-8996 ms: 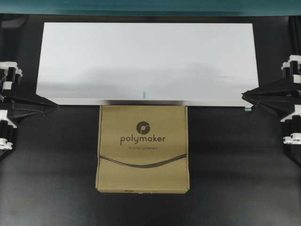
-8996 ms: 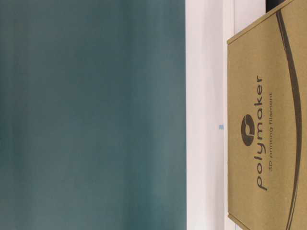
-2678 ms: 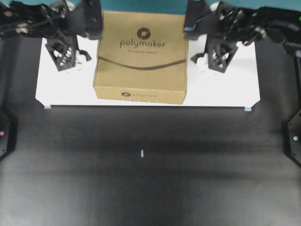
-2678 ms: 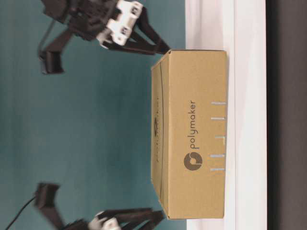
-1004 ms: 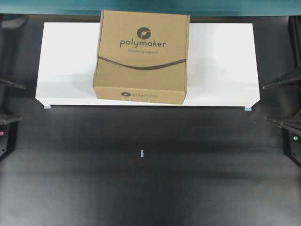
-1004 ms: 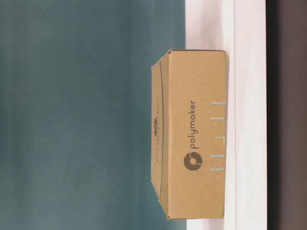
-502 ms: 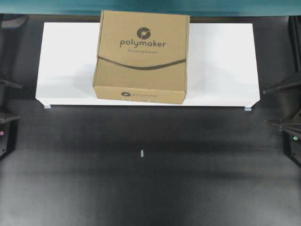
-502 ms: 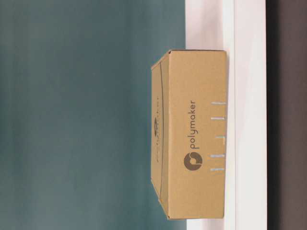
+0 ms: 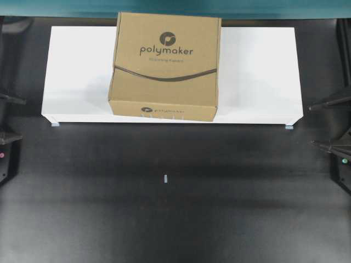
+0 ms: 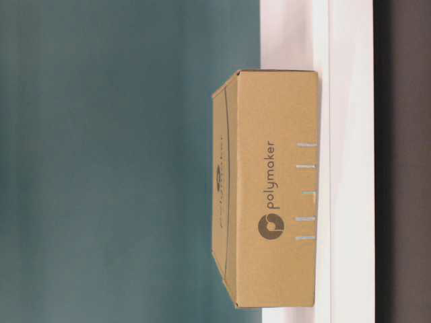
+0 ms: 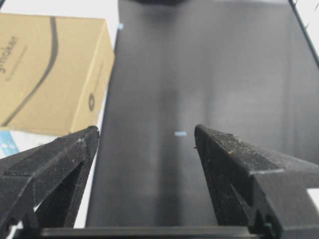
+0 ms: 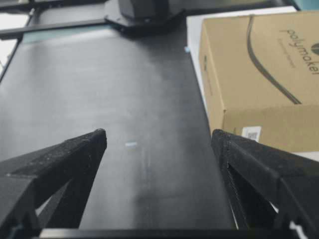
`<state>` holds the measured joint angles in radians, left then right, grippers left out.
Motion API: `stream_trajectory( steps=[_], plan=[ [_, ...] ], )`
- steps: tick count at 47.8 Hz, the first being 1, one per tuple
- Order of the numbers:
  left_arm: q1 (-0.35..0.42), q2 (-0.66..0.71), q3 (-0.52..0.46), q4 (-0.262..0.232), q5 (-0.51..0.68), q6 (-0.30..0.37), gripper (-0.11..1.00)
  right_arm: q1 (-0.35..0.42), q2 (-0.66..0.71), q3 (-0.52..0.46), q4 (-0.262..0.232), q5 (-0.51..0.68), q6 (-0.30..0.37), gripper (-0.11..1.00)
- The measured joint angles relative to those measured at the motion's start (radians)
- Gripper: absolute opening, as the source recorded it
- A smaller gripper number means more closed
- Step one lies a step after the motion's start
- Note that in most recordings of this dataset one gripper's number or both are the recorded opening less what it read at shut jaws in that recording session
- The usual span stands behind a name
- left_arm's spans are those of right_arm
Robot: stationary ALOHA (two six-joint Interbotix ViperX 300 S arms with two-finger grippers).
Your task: Place the cardboard box on the stand after clamping it between your arms.
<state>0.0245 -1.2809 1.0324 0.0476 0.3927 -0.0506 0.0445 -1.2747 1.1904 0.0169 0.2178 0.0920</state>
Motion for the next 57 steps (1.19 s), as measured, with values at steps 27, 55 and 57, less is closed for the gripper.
stream_trajectory(
  steps=[27, 55, 57],
  plan=[
    [0.0, 0.006, 0.049, 0.0, -0.083, -0.002, 0.75, 0.0, -0.031, 0.043, 0.005, -0.002, 0.121, 0.82],
    [0.006, 0.009, 0.066, -0.002, -0.092, -0.002, 0.75, 0.0, -0.031, 0.054, -0.006, -0.066, 0.127, 0.81],
    [0.005, 0.011, 0.066, -0.002, -0.092, -0.002, 0.75, 0.0, -0.031, 0.055, -0.006, -0.066, 0.127, 0.81]
  ],
)
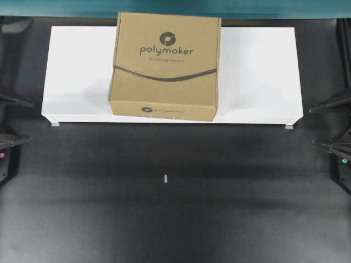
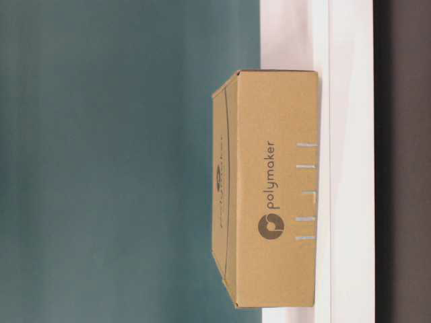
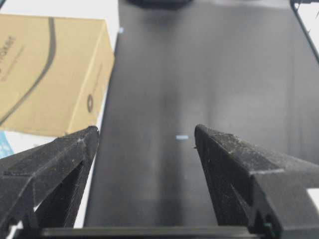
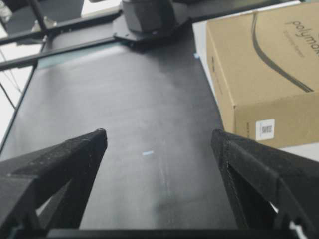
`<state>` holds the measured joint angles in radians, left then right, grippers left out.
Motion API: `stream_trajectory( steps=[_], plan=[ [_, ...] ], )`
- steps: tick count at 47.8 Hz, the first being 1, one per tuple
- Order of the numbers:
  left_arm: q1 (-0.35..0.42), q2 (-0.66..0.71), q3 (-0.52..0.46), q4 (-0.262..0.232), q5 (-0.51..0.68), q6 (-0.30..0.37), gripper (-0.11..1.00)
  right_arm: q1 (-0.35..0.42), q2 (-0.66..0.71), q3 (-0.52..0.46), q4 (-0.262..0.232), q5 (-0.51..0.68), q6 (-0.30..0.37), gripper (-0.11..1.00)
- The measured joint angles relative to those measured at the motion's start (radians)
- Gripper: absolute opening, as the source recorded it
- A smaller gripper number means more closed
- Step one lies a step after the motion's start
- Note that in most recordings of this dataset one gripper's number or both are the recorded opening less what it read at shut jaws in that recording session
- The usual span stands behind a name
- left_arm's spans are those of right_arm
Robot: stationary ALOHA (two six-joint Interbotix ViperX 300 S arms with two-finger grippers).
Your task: Place the cardboard box on the stand after clamping it between your arms.
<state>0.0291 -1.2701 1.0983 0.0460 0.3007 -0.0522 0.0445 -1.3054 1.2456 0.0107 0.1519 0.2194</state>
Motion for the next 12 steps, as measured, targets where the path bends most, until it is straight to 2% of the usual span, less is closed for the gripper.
stream_trajectory(
  steps=[12],
  plan=[
    [-0.002, -0.006, 0.0, 0.0, -0.015, 0.0, 0.75, 0.0, 0.0, 0.008, 0.0, -0.005, 0.0, 0.81]
  ],
)
